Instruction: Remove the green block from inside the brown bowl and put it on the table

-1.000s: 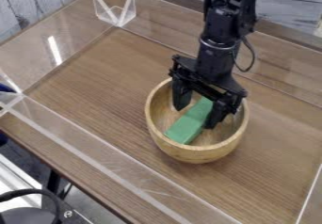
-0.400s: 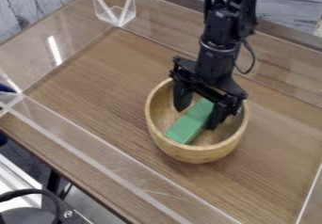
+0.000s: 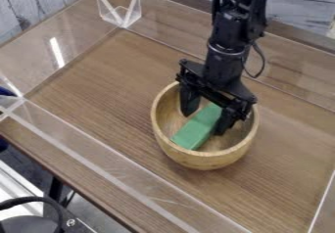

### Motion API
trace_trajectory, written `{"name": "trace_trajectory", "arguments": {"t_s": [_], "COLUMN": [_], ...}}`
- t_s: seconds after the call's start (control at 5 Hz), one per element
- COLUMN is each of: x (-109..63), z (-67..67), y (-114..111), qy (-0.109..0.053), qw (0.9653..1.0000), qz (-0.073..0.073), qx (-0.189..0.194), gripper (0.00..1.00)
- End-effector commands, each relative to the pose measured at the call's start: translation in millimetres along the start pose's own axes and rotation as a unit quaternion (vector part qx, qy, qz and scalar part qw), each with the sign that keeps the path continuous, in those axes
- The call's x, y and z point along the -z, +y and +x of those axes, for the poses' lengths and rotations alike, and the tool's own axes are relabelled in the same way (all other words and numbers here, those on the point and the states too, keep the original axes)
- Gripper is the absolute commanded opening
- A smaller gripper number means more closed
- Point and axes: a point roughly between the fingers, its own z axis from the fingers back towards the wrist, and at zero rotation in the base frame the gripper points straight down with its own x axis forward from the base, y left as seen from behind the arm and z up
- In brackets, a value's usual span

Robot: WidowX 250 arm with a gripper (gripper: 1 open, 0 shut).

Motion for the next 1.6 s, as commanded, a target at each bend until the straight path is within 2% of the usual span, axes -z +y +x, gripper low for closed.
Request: {"name": "trace_trajectory", "arguments": {"t_s": [0.0, 0.4, 0.6, 0.8, 1.0, 1.4], "x": [-24.3, -21.1, -17.3, -18.6, -30.4, -65.1], "z": [5.4, 5.1, 5.8, 5.2, 2.6, -5.5], "y": [2.7, 3.2, 3.6, 4.4, 8.4, 25.9], "qy": [-0.048, -0.047, -0.044, -0.045, -0.055, -0.086], "qw": [0.9988, 0.9989, 0.999, 0.999, 0.9984, 0.996], "qz": [0.002, 0.002, 0.001, -0.001, 0.0, 0.003], "qx": [-0.002, -0.005, -0.006, -0.006, -0.008, -0.025], "gripper": [1.0, 1.0, 0.0, 0.0, 0.0, 0.0]}}
